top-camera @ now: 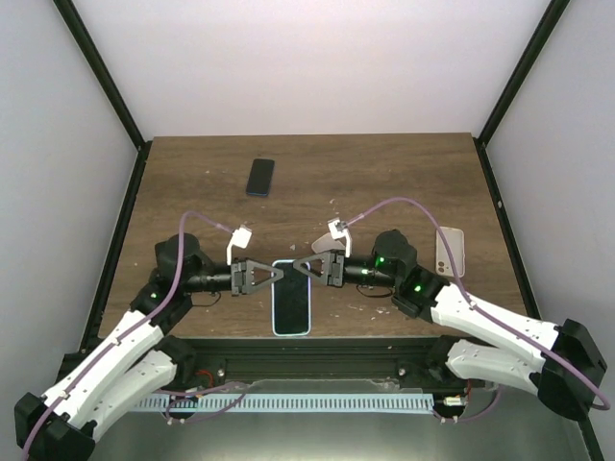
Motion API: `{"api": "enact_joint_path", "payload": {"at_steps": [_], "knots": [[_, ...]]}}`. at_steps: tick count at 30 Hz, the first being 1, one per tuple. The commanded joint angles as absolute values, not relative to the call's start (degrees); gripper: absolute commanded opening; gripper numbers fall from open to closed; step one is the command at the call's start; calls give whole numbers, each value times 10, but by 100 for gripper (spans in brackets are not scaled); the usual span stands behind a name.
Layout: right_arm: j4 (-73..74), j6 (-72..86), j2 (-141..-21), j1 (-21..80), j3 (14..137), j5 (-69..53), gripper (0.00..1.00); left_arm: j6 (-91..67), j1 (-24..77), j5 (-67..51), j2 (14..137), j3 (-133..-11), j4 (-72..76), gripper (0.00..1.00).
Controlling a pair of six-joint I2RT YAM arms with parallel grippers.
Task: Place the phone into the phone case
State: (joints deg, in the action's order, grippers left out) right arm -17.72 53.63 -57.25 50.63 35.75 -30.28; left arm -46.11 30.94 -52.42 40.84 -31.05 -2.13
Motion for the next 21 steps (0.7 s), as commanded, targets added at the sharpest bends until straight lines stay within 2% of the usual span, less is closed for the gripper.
{"api": "enact_joint_path", "payload": {"at_steps": [1,3,5,15,17,19,21], "knots": [[-190,537,-571,513,384,-315,38,-457,309,-475,413,-309,-48,0],[-189,536,-572,513,373,-324,47,-487,310,-475,407,-296,-6,0],[-199,542,-577,513,354,-334,49,-525,310,-477,404,-270,60,0],[-265,582,-578,514,280,-384,47,-560,309,-451,402,-264,127,0],[-270,584,-578,514,278,-389,40,-565,309,-446,402,-263,134,0],[-274,586,-578,514,277,-393,23,-574,309,-439,406,-259,142,0],[-279,585,-573,514,277,-390,12,-581,309,-440,414,-256,141,0]]}}
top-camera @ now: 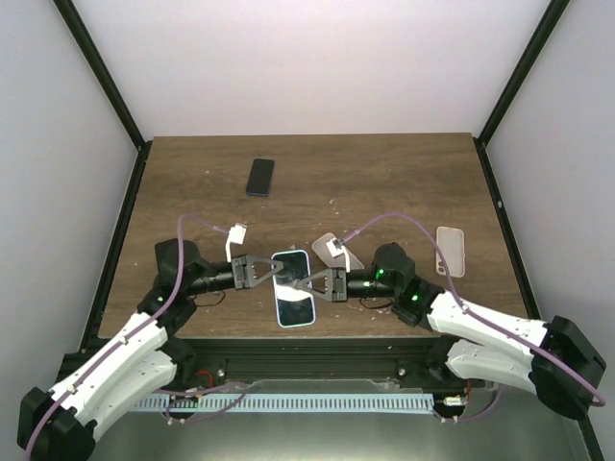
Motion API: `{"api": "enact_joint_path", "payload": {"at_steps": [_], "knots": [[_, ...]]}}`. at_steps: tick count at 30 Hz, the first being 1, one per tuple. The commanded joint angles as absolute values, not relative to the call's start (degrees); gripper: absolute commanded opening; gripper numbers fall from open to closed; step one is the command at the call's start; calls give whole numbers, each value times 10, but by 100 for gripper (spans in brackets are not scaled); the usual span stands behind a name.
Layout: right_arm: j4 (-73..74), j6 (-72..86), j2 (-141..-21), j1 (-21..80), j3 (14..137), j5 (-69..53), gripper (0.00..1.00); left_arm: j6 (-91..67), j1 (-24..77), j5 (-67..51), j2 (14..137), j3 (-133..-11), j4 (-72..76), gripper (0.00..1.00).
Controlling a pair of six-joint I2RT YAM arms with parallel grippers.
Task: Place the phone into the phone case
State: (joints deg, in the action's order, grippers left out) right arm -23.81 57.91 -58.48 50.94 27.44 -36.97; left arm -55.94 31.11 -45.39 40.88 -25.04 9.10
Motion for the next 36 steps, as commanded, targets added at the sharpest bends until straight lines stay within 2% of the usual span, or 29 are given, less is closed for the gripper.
{"api": "enact_joint_path", "payload": {"at_steps": [1,6,7,9,16,19,25,28,29,32,34,35,36], "knots": [[-279,586,-570,514,277,-387,8,-583,309,-442,417,-257,135,2],[-282,587,-558,514,283,-360,1,-580,309,-441,411,-258,96,35],[-285,588,-559,514,284,-359,1,-575,309,-437,405,-256,87,40],[-286,587,-562,514,286,-360,1,-567,309,-428,396,-254,65,43],[-290,585,-575,514,292,-331,1,-508,309,-419,394,-275,-24,42],[-276,571,-590,514,314,-334,1,-523,309,-437,394,-259,7,43],[-237,540,-610,514,351,-318,1,-547,309,-453,389,-243,40,21],[-219,525,-622,513,368,-304,1,-525,309,-441,383,-255,1,18],[-218,523,-626,513,372,-302,1,-520,309,-441,382,-258,-5,20],[-212,519,-637,511,384,-285,1,-503,309,-430,377,-267,-37,43],[-209,519,-645,506,388,-273,1,-478,309,-404,377,-283,-88,53],[-208,518,-650,501,390,-269,1,-464,309,-389,377,-292,-116,60],[-207,516,-656,495,391,-267,1,-450,309,-371,376,-302,-141,72]]}}
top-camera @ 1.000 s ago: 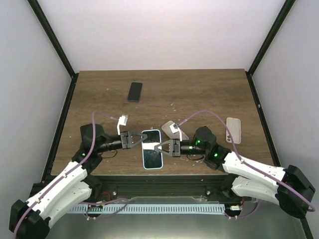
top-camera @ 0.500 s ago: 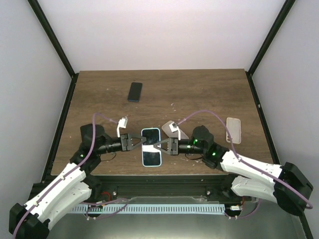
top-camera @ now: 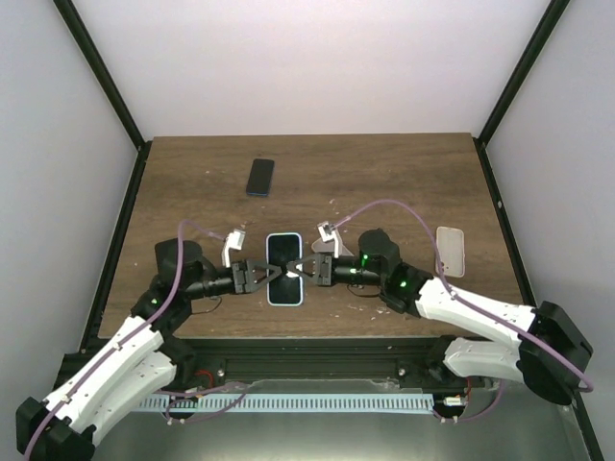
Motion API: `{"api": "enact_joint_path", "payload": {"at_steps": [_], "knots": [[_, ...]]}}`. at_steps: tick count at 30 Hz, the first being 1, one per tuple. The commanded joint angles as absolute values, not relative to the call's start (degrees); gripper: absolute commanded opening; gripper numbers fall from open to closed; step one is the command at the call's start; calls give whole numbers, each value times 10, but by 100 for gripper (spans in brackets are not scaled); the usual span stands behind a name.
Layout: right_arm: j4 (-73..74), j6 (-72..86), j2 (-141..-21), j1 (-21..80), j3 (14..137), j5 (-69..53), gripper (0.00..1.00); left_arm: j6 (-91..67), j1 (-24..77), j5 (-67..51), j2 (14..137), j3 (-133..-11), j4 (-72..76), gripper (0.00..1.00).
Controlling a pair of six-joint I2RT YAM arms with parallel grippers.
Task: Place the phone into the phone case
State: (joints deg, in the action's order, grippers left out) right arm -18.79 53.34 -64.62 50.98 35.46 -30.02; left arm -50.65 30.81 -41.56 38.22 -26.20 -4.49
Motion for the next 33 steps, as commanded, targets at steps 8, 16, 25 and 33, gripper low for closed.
{"api": "enact_joint_path", "payload": {"at_steps": [8,16,25,33], "knots": [[-196,492,-745,447,415,-263,1,-369,309,-215,354,-370,-313,100],[-213,493,-931,441,479,-289,1,-339,309,-113,307,-394,-372,100],[-235,522,-1050,441,525,-322,9,-347,309,-96,296,-387,-374,100],[-163,504,-1061,440,532,-291,26,-353,309,-86,302,-384,-376,100]]}}
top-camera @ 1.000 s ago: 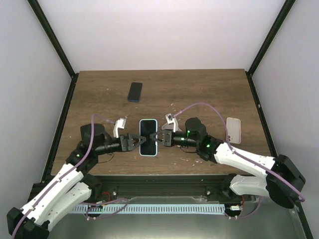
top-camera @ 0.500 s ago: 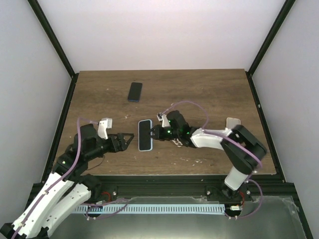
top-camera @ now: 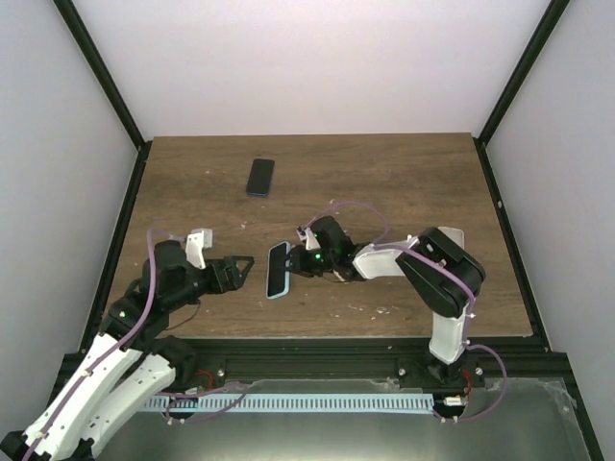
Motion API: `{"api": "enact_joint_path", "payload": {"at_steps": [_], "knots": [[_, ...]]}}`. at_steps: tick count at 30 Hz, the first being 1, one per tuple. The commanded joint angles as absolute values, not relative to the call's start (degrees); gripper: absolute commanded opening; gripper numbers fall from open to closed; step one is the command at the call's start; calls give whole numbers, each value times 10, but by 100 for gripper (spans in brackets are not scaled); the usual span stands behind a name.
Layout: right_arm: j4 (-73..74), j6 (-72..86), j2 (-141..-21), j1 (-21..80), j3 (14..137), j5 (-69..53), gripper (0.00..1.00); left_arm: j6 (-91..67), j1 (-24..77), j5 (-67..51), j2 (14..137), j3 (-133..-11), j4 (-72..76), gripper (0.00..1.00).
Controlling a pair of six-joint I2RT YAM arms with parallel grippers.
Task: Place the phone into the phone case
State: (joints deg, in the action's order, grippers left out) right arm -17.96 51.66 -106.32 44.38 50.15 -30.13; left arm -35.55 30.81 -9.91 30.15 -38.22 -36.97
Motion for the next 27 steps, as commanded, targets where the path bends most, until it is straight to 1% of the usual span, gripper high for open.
{"api": "enact_joint_path", "payload": {"at_steps": [1,2,7,12,16,18,20,24,27], "knots": [[-154,502,-1060,440,531,-287,28,-354,309,-84,304,-384,-377,100],[-146,499,-1059,440,531,-281,31,-355,309,-81,307,-386,-379,100],[-100,486,-1039,438,531,-250,52,-365,309,-53,322,-396,-397,100],[-72,467,-1001,437,523,-229,68,-370,309,-26,348,-407,-405,100],[-53,446,-950,437,511,-213,81,-384,309,10,404,-431,-418,100],[-34,433,-918,437,505,-194,98,-389,309,29,443,-449,-425,100],[-17,419,-886,437,499,-173,100,-395,307,69,486,-474,-448,100],[11,394,-824,435,481,-150,100,-403,296,148,559,-519,-488,100],[9,384,-775,435,460,-159,100,-400,244,152,601,-533,-506,100]]}}
